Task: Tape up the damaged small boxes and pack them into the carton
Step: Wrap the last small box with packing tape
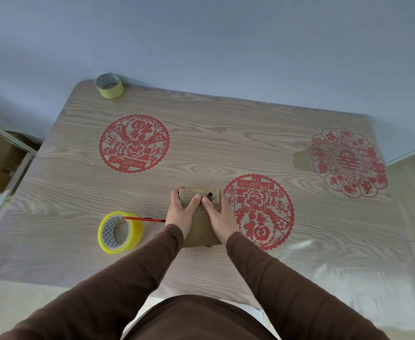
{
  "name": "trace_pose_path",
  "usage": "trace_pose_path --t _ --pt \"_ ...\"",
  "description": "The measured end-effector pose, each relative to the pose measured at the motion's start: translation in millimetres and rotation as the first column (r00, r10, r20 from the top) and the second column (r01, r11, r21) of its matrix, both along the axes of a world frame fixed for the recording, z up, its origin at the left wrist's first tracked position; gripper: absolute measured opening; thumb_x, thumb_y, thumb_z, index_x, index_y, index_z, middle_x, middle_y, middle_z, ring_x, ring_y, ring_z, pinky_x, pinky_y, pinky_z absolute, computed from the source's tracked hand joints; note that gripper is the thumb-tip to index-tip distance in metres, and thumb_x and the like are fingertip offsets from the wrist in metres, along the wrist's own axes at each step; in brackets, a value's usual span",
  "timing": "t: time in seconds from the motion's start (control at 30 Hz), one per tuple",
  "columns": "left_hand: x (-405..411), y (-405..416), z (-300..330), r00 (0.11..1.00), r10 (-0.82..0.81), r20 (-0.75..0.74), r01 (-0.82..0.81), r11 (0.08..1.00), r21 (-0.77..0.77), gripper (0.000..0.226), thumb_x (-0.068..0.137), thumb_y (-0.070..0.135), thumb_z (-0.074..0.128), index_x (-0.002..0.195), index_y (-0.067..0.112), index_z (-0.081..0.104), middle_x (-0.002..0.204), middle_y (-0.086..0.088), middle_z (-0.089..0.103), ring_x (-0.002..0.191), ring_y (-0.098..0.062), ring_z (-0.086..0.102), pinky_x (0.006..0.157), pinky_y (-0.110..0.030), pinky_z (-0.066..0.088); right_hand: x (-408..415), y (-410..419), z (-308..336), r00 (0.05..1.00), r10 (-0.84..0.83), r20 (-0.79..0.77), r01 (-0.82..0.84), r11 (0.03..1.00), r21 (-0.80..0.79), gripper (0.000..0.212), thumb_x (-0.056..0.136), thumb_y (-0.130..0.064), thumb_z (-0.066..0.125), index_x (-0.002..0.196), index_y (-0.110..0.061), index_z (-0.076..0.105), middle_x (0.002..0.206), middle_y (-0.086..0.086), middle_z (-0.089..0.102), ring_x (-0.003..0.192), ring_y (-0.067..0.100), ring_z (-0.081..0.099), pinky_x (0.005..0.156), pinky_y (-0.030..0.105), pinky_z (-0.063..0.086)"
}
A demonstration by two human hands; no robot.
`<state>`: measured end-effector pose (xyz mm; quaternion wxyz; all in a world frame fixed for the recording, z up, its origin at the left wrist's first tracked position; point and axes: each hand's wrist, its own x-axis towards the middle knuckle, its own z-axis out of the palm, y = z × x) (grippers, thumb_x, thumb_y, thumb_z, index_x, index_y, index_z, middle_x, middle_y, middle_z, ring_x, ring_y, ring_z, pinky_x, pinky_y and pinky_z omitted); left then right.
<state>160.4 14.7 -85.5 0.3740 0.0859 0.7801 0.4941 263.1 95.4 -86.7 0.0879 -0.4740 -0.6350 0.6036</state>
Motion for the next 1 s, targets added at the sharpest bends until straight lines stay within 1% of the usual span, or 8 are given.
trace_pose_path --t 0.07,0.13,0.3,0.4,0.5,0.63,0.87,1.0 --pt "-8 7 1 1.000 0.002 0.000 -0.002 1.000 0.000 0.048 0.094 0.048 0.063 0.135 0.029 0.045 0.106 0.005 0.067 0.098 -0.017 0.066 0.087 -0.039 0.054 -8 7 4 1.000 -0.003 -0.021 0.004 1.000 0.016 0.047 0.094 -0.054 0.061 0.136 -0.036 0.049 0.131 -0.011 0.060 0.122 0.012 0.057 0.103 0.033 0.047" --pt "-12 12 2 0.999 -0.024 -0.024 0.024 0.999 -0.024 0.048 0.095 0.046 0.062 0.136 0.027 0.044 0.102 0.008 0.064 0.093 -0.012 0.064 0.084 -0.036 0.052 -13 12 5 1.000 -0.008 -0.019 0.008 0.999 0.044 0.036 0.094 -0.050 0.063 0.126 -0.039 0.050 0.122 -0.012 0.062 0.114 0.011 0.060 0.096 0.029 0.049" --pt "-13 14 0 0.997 -0.049 -0.067 0.046 0.998 -0.049 0.043 0.097 0.039 0.062 0.133 0.023 0.045 0.099 0.010 0.063 0.088 -0.005 0.061 0.078 -0.030 0.047 -14 11 -2 1.000 -0.027 0.007 0.026 0.993 0.111 0.044 0.090 -0.053 0.065 0.128 -0.032 0.056 0.117 -0.012 0.067 0.107 0.007 0.063 0.099 0.040 0.053" --pt "-14 13 1 0.999 -0.036 -0.028 0.035 0.998 -0.042 0.046 0.096 0.044 0.062 0.134 0.025 0.044 0.102 0.007 0.065 0.095 -0.016 0.065 0.081 -0.033 0.051 -15 10 1 0.999 -0.034 0.032 0.030 0.994 0.104 0.053 0.091 -0.060 0.059 0.136 -0.032 0.053 0.130 -0.008 0.064 0.119 0.011 0.060 0.106 0.043 0.048" --pt "-15 14 3 1.000 -0.026 0.000 0.026 0.999 -0.045 0.059 0.097 0.051 0.056 0.146 0.024 0.035 0.120 0.001 0.060 0.110 -0.024 0.060 0.098 -0.039 0.048 -16 10 4 0.993 -0.012 0.120 -0.002 0.994 0.110 0.066 0.100 -0.059 0.043 0.154 -0.023 0.035 0.157 0.002 0.042 0.144 0.020 0.039 0.120 0.038 0.030" --pt "-16 18 4 0.998 -0.051 -0.032 0.049 0.996 -0.068 0.061 0.101 0.047 0.052 0.150 0.017 0.031 0.124 0.000 0.053 0.118 -0.025 0.054 0.098 -0.033 0.040 -18 13 7 0.988 0.002 0.152 -0.026 0.988 0.153 0.062 0.104 -0.049 0.042 0.155 -0.015 0.033 0.158 0.006 0.040 0.145 0.021 0.037 0.116 0.030 0.027" --pt "-25 20 7 0.993 -0.058 0.100 0.060 0.998 -0.017 0.063 0.106 0.045 0.040 0.158 0.017 0.018 0.151 -0.011 0.042 0.137 -0.030 0.042 0.112 -0.038 0.035 -20 25 14 0.988 0.073 0.136 -0.088 0.990 0.108 0.068 0.104 -0.052 0.041 0.158 -0.014 0.027 0.162 0.007 0.033 0.149 0.021 0.030 0.119 0.032 0.022" --pt "-35 16 9 0.986 -0.142 0.092 0.150 0.985 -0.091 0.067 0.104 0.048 0.041 0.159 0.020 0.016 0.156 -0.015 0.038 0.140 -0.032 0.041 0.114 -0.037 0.034 -22 27 14 0.975 0.116 0.191 -0.142 0.982 0.124 0.069 0.103 -0.054 0.040 0.158 -0.015 0.025 0.161 0.010 0.033 0.149 0.025 0.030 0.120 0.036 0.023"
